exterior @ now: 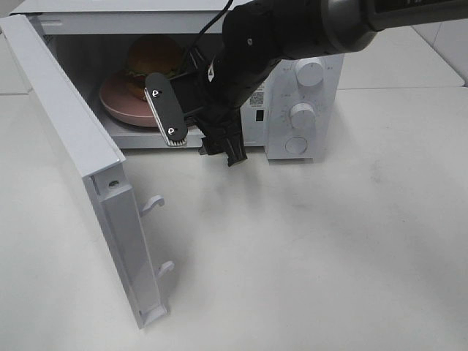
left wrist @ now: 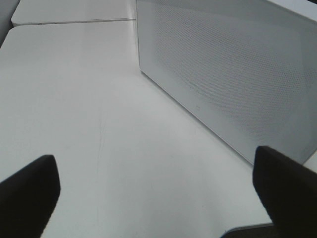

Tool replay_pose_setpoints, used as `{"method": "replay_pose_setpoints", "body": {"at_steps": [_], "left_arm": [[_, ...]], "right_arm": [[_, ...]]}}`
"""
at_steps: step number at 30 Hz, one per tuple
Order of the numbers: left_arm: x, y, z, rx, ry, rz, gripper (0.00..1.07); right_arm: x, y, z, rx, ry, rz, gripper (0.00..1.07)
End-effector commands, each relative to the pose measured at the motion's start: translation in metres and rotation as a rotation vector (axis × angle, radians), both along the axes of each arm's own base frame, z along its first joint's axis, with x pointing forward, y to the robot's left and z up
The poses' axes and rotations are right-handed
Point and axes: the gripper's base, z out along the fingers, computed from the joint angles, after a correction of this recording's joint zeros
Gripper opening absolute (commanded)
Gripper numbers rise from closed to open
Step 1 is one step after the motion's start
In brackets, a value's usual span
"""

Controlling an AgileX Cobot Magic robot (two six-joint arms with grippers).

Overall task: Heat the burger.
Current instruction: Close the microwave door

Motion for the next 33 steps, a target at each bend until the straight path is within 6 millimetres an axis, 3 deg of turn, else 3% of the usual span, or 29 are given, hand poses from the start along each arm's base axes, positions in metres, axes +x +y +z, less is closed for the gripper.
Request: {"method": "replay_pose_setpoints", "body": {"at_steps": [1,20,22,25,33], "left_arm": [[-0.002,-0.001,0.000,-0.011,-0.020,0.002,0.98],[-0.002,-0.001,0.000,-0.011,-0.020,0.002,0.98],[-0.002,-0.001,0.000,-0.011,-0.020,0.002,0.98],[-0.002,-0.001,0.000,-0.011,-0.020,0.002,0.98],[-0.002,-0.001,0.000,-0.011,-0.020,0.002,0.98]], "right_arm": [[-0.008,-0.004,0.012,0.018,-0.023,0.002,0.73],[-0.067,-0.051,0.038,0.028,0.027,-0.049,0.73],[-0.081,-0.062,0.044,0.047,0.045,-0.087,0.73],[-0.085,-0.065,0.046,0.053,0.047,-0.096,0.73],[-0.117,-0.091,0.049,0.073,0.098,-0.170,0.73]]}}
